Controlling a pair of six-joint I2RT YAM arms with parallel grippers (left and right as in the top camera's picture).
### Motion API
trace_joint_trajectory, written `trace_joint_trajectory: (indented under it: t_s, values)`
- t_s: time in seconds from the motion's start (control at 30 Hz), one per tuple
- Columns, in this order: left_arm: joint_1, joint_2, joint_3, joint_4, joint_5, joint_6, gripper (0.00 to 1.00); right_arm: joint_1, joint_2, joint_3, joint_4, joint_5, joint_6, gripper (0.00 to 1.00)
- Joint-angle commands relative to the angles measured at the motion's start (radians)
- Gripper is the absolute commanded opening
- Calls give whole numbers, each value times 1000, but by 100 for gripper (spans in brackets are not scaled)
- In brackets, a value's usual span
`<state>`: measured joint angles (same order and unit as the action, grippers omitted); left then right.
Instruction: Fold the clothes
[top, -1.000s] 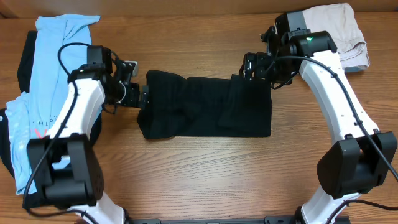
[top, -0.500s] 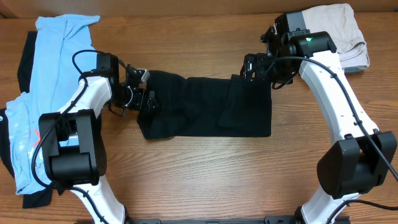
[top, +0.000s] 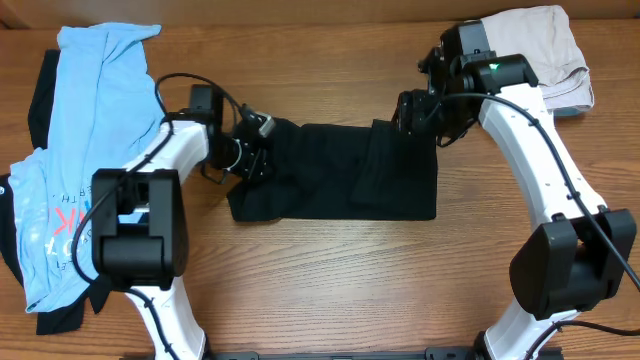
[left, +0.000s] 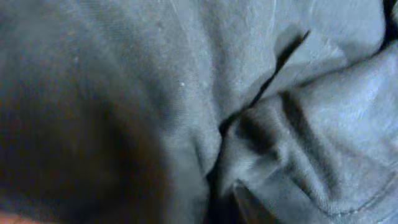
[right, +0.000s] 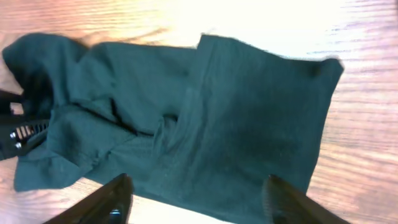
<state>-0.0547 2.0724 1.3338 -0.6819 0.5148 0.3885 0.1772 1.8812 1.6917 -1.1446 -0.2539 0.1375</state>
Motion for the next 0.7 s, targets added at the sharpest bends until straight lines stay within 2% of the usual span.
trace_joint_trajectory:
  t_s: [0.0,0.07,0.1,0.13,0.27,0.53,0.67]
  values:
    - [-11,64,-29,-14,-114,-48,20,-3,-5,-53,18,10,2,50]
    - [-5,60,-27,-23,-158,-61,11,-3,-5,-101,50,9,2,23]
    - [-3,58,-22,-32,-183,-74,8,-3,-5,-128,71,7,2,13]
    - [-2,53,-14,-45,-204,-89,4,-3,-5,-158,93,3,3,8]
    - [4,39,59,-135,-264,-146,4,-3,-5,-293,204,-53,16,4]
    - [-17,31,343,-470,-263,-142,4,-3,-5,-529,443,-116,28,4]
    - [-48,31,455,-573,-261,-142,4,-3,-5,-601,533,-114,42,4]
